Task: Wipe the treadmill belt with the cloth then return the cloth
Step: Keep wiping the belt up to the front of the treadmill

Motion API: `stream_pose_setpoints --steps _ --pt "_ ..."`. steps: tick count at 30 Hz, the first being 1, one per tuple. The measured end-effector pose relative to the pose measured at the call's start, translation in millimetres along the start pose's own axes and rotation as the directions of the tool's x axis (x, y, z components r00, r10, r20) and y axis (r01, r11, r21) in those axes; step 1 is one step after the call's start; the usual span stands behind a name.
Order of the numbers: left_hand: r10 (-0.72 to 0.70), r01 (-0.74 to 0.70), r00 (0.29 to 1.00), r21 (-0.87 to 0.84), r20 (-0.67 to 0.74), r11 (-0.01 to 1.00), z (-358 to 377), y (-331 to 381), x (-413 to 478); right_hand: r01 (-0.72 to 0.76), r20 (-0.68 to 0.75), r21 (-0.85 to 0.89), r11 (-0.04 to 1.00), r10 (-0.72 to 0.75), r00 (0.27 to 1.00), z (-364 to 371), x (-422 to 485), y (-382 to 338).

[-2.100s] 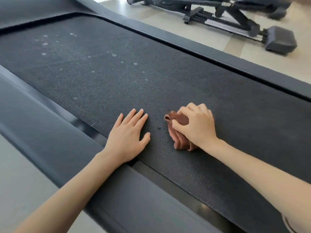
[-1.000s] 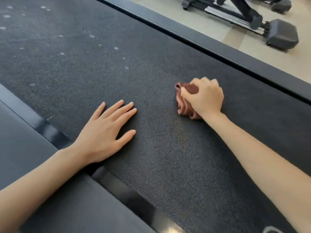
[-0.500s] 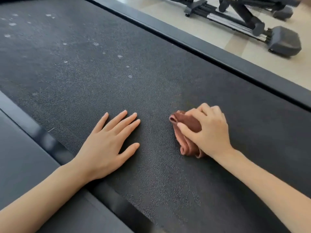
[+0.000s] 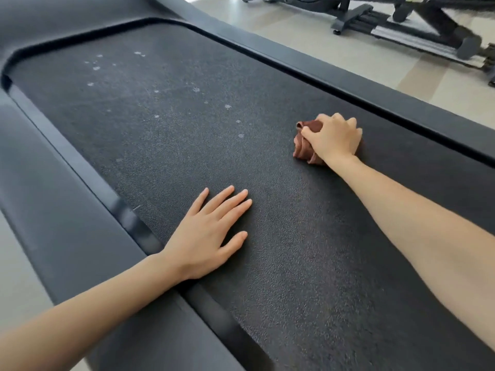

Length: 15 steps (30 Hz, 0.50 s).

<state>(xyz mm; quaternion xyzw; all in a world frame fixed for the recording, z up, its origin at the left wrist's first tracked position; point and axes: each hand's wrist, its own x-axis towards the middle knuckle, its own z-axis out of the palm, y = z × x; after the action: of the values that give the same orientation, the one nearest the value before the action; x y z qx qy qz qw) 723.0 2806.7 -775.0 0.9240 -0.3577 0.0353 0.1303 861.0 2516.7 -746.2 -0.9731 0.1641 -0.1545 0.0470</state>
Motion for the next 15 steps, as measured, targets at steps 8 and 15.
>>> stream_pose_setpoints --steps 8,15 --pt "-0.023 0.023 1.000 0.007 0.016 1.000 -3 2 0 0.343 -0.129 0.168 0.924 -0.325 0.937 -32 -134 -23" --pt "0.106 -0.109 0.993 0.057 0.057 0.992 -9 -21 0 0.540 -0.124 0.277 0.795 -0.528 0.840 -72 -247 -9"
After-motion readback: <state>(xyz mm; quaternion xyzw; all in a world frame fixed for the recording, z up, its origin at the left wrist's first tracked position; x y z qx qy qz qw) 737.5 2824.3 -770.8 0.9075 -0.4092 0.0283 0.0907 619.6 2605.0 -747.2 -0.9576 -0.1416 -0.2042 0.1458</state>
